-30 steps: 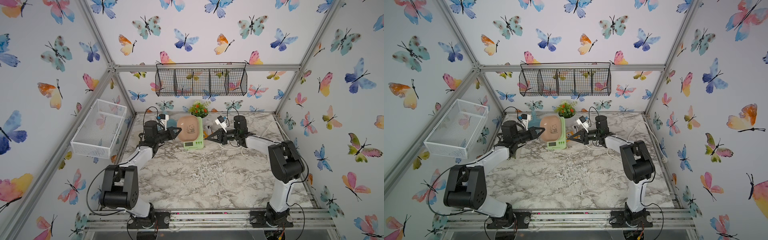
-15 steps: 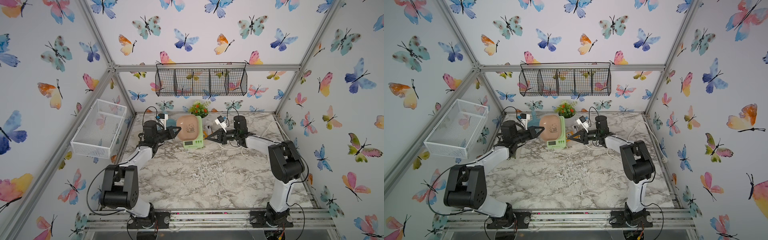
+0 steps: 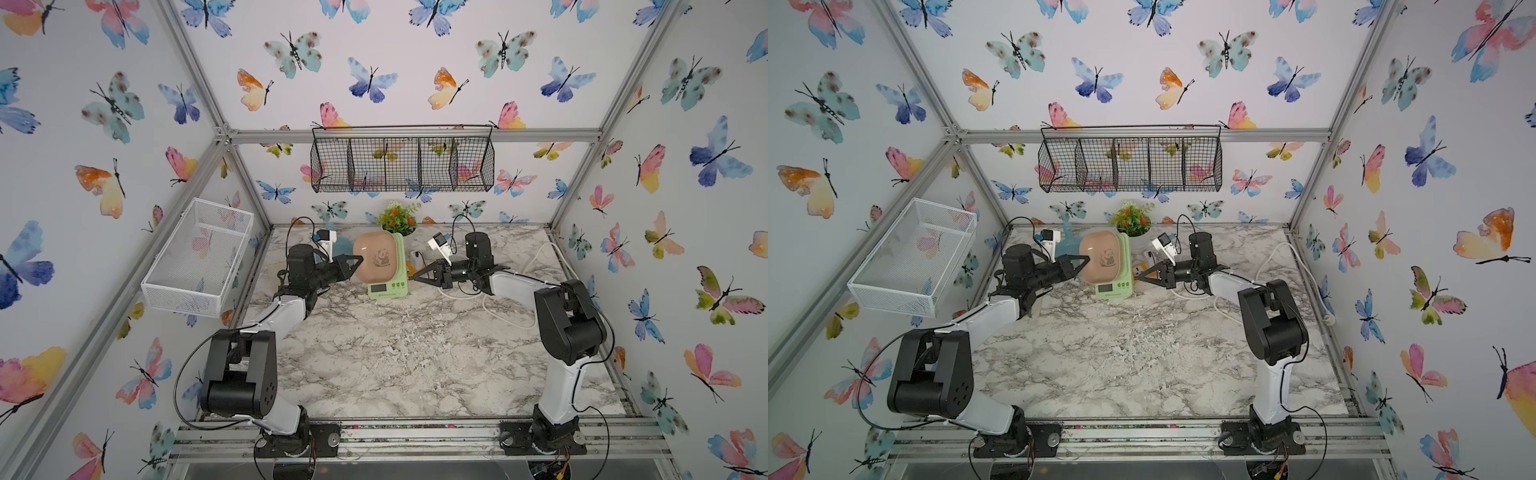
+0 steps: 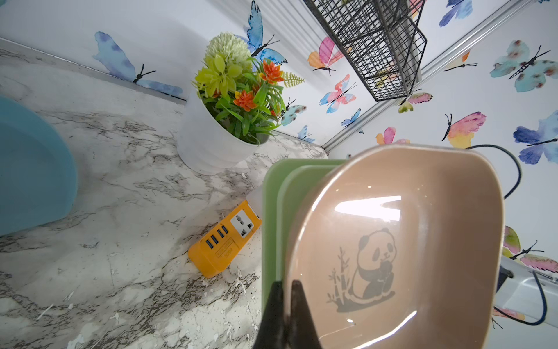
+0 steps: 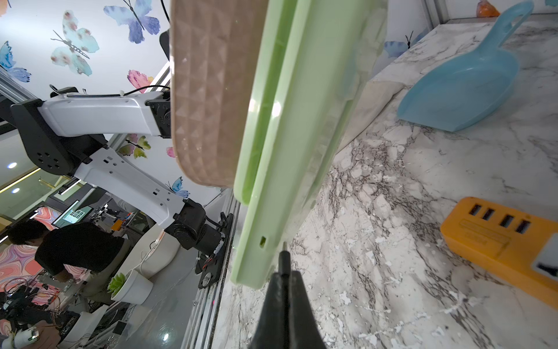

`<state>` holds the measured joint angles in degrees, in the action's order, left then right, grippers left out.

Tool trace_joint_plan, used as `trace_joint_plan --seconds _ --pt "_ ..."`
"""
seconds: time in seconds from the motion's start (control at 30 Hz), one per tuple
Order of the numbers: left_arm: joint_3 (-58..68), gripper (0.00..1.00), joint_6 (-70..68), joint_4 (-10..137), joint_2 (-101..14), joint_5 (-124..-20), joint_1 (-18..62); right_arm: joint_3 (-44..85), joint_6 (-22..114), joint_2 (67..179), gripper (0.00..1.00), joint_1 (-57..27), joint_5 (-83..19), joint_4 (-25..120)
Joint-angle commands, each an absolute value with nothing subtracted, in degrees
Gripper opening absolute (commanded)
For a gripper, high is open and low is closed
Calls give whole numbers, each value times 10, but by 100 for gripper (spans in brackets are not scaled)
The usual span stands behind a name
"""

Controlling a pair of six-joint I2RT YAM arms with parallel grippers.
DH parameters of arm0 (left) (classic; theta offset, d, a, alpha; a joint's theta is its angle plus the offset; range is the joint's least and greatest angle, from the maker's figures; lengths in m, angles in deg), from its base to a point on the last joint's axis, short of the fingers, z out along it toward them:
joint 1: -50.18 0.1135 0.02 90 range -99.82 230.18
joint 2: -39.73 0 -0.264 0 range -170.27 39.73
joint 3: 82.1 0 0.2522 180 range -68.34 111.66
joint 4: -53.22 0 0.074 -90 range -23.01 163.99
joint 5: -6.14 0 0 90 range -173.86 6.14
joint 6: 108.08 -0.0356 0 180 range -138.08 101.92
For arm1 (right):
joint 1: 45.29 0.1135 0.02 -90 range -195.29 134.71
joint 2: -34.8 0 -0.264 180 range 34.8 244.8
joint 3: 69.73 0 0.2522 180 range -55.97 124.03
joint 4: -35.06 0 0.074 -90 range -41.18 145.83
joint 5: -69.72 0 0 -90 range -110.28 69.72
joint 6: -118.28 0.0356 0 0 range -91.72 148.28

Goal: Charge the electronic scale
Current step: Insert the charging cable into the electronic scale.

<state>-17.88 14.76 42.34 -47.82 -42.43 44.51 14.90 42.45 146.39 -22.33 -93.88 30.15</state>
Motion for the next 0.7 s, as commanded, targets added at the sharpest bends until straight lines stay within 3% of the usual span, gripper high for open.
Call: trace_joint_plan --seconds 0.0,0.67 --pt "-177 0 153 378 -469 -404 446 148 405 1446 2 -220 -935 318" --pt "-181 0 154 379 -466 -406 446 131 410 1417 2 -220 -925 296"
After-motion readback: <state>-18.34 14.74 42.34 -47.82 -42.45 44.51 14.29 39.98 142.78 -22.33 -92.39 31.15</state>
